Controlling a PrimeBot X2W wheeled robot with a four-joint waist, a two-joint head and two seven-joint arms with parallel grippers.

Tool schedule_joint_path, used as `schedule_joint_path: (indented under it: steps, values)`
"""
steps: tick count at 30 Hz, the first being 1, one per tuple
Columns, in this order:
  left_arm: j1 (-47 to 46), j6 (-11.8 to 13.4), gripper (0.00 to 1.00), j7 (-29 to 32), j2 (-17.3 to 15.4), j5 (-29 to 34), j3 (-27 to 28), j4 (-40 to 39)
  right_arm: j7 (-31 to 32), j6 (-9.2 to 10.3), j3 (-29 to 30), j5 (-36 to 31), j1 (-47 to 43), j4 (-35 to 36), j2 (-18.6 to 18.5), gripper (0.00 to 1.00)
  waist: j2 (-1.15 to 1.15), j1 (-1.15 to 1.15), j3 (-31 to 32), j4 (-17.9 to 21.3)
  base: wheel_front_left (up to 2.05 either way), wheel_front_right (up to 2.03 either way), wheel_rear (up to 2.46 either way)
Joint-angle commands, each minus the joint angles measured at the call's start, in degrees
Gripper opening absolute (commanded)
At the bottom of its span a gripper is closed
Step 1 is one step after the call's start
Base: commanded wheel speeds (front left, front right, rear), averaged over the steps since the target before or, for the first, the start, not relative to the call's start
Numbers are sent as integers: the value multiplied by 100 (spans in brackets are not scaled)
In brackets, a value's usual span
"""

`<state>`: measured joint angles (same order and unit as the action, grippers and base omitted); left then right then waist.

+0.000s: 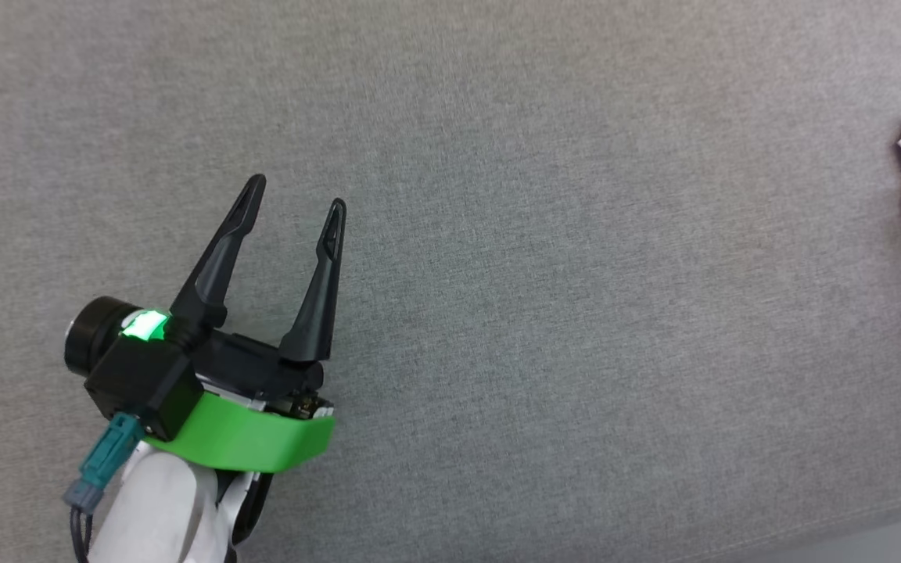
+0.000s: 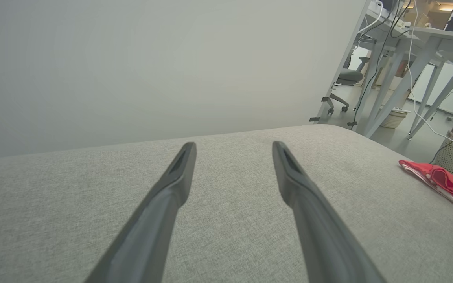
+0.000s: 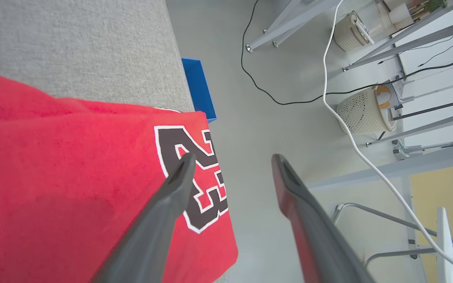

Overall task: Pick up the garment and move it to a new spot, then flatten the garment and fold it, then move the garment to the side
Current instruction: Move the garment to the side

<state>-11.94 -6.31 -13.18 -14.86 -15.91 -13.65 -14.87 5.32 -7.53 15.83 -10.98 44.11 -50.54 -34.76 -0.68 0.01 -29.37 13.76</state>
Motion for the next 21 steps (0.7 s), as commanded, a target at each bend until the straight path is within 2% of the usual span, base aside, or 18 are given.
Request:
schedule_joint_path:
  steps: [1,4,10,14,21]
  values:
    - [47,27,100,-66,56,-33,6,115,-119,4,-56,68,127,4,41,100,68,-1,530,-156,0,0,0]
    - [211,113,100,-121,153,-67,73,409,-312,4,-219,309,170,145,158,100,68,-1,915,-273,0,0,0]
    - [620,259,100,-168,269,-175,328,843,-595,4,-771,1299,-71,912,655,100,68,-1,1617,-537,0,0,0]
    - [843,319,100,-176,347,-295,485,1081,-683,4,-1060,1897,-612,1726,869,100,68,-1,1990,-742,0,0,0]
    - [1117,444,100,-180,416,-321,651,1395,-914,4,-1073,2658,-2013,3367,1472,100,68,-1,2478,-1078,0,0,0]
